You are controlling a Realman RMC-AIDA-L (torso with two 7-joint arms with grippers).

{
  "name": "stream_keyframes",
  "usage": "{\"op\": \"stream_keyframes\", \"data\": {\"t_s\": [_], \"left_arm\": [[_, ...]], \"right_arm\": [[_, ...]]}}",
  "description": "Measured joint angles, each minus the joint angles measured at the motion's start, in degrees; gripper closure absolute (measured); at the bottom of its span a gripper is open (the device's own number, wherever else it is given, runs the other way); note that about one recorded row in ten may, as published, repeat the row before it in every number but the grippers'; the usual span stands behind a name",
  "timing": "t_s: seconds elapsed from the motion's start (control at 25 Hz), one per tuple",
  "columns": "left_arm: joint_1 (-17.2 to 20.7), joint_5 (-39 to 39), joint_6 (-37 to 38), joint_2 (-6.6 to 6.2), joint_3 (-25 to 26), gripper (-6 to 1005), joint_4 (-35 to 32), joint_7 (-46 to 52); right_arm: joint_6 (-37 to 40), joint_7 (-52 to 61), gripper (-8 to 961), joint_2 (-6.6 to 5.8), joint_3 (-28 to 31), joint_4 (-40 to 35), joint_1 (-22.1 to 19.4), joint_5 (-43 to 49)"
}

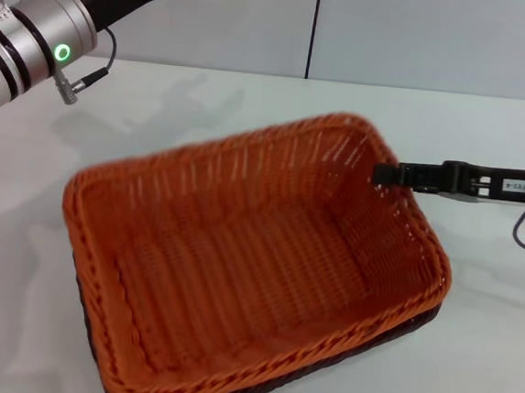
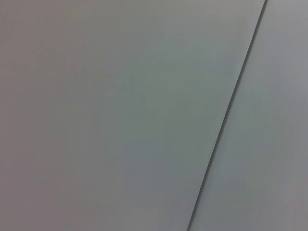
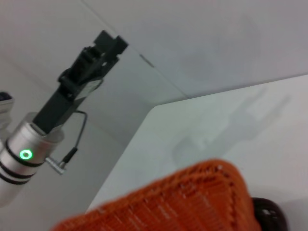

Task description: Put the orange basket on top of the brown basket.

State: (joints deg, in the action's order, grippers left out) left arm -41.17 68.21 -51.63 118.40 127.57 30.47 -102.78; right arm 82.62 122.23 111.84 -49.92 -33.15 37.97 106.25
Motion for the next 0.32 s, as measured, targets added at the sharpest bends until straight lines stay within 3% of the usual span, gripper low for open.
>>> {"op": "stream_keyframes", "data": {"t_s": [0.2,0.28,0.32], "left_arm": [[-0.11,-0.02,0.02,0.0,-0.07,156,0.02,-0.05],[-0.01,-0.06,-0.06,0.01,-0.04,156,-0.02,-0.05],[0.34,-0.45,-0.28,0.05,-0.03,156,0.09,-0.05]], "right_arm": [[-1.86,0.1,496,-1.53,1.52,-0.03,-2.13,0.04],[-3.84,-0.06,401,-2.5,3.88,-0.26,-3.71,0.06],[-5.92,-1.5,353,-3.27,7.79,-0.81,-5.37,-0.25]]}}
